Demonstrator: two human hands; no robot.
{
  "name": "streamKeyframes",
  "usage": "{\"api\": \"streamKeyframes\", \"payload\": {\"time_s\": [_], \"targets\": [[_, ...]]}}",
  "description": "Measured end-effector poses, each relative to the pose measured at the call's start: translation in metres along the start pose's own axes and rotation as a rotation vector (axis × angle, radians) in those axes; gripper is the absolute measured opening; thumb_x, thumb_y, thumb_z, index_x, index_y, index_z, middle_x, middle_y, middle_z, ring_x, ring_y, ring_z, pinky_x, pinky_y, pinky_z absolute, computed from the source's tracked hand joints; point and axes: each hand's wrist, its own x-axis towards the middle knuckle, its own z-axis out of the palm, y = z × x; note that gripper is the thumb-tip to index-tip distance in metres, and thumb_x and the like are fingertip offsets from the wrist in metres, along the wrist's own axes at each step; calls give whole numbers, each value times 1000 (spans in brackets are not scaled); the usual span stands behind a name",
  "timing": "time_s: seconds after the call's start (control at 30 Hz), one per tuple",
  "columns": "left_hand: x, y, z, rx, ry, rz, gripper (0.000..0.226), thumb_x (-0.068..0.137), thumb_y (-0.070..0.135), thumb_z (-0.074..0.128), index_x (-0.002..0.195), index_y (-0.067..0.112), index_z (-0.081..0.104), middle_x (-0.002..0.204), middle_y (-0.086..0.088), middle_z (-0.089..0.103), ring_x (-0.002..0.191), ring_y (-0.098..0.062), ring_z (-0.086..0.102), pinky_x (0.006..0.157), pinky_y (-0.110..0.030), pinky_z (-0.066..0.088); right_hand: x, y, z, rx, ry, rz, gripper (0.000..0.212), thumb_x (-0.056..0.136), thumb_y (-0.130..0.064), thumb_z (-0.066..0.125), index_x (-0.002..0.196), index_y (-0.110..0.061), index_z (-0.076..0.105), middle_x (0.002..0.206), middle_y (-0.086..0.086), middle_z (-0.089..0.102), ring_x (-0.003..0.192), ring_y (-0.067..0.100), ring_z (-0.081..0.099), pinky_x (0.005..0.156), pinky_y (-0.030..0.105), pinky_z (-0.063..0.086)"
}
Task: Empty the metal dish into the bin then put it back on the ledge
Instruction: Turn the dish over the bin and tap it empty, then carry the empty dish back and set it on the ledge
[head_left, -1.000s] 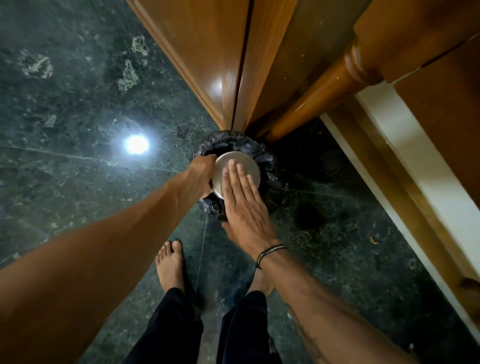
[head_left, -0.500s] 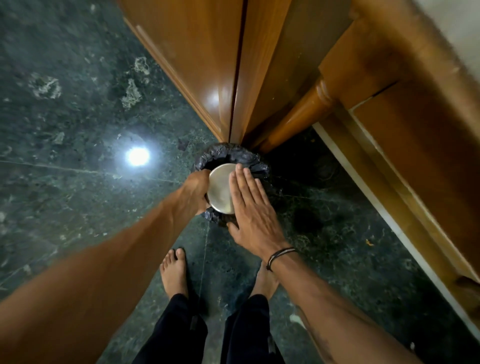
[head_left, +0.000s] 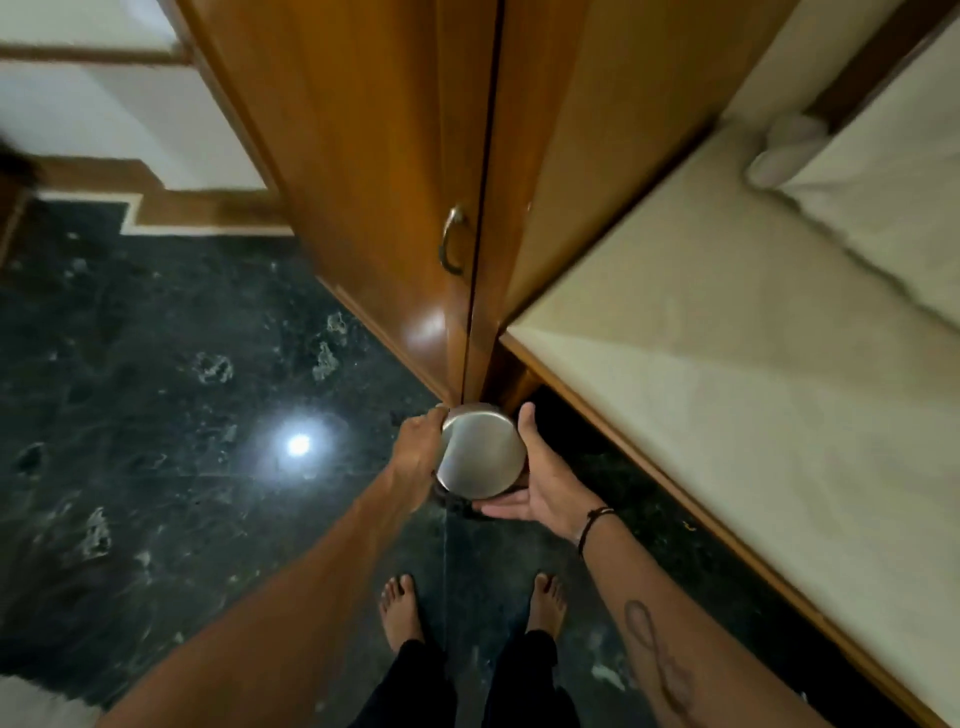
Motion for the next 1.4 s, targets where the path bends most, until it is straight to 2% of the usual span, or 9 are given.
{"api": "streamKeyframes", "payload": {"time_s": [0.1, 0.23, 0.37, 0.53, 0.63, 0.73, 1.1, 1.17, 1.4], "targets": [[-57, 44, -13, 38, -49, 171, 52, 114, 42, 54, 84, 6, 75, 87, -17, 78, 84, -29, 71, 72, -35, 53, -58, -19, 11, 119, -41, -101, 67, 86, -77, 69, 131, -28, 62, 136, 15, 66, 124, 43, 70, 105, 62, 61], [-127, 100, -20, 16, -138, 348, 46, 114, 46, 51, 89, 13, 72, 73, 11, 77, 71, -2, 71, 67, -18, 57, -132, -47, 17, 158, -28, -352, 73, 71, -57, 90, 131, -18, 72, 135, 19, 76, 123, 35, 74, 109, 57, 59], [-168, 154, -11, 77, -369, 376, 77, 95, 77, 52, 128, 12, 77, 128, -9, 81, 125, -23, 76, 112, -41, 61, -190, -89, 1, 143, 50, -640, 95, 41, -60, 106, 116, -9, 79, 121, 10, 80, 116, 25, 76, 113, 50, 58], [-208, 217, 25, 348, -523, 608, 98, 65, 82, 88, 139, 20, 72, 133, -6, 80, 128, -23, 75, 114, -42, 60, -244, -139, -57, -108, 108, -879, 101, 63, -37, 105, 151, -12, 61, 139, 4, 76, 134, 23, 69, 115, 40, 56], [-219, 245, 54, 488, -511, 709, 90, 59, 42, 106, 141, 31, 69, 132, 4, 79, 122, -9, 74, 112, -36, 60, -271, -165, -100, -388, 75, -908, 106, 65, -22, 105, 157, -19, 53, 142, -11, 73, 136, 10, 67, 118, 32, 53], [-224, 256, 97, 572, -524, 802, 97, 58, 22, 111, 143, 33, 66, 135, 7, 78, 127, -8, 72, 112, -32, 59, -283, -185, -143, -652, 127, -914, 127, 65, -23, 106, 169, -12, 33, 166, -4, 50, 152, 11, 50, 125, 27, 42], [-186, 204, 242, 744, -339, 802, 107, 50, 35, 109, 142, 46, 57, 127, 17, 73, 124, -17, 68, 105, -43, 62, -219, -191, -267, -859, 279, -847, 129, 69, -26, 102, 172, -23, 24, 170, -4, 45, 154, 19, 44, 116, 26, 39], [-117, 176, 284, 783, -313, 731, 107, 54, 28, 109, 145, 40, 54, 127, 15, 72, 121, -19, 67, 102, -40, 62, -133, -190, -300, -844, 271, -729, 129, 69, -29, 102, 172, -23, 24, 169, -3, 45, 153, 19, 45, 114, 25, 38], [-79, 147, 277, 880, -265, 639, 113, 58, 25, 109, 154, 31, 50, 141, 8, 65, 128, -20, 62, 107, -38, 58, -97, -169, -279, -829, 316, -686, 120, 76, -31, 96, 171, -28, 22, 165, -5, 47, 146, 18, 50, 107, 24, 39]]}}
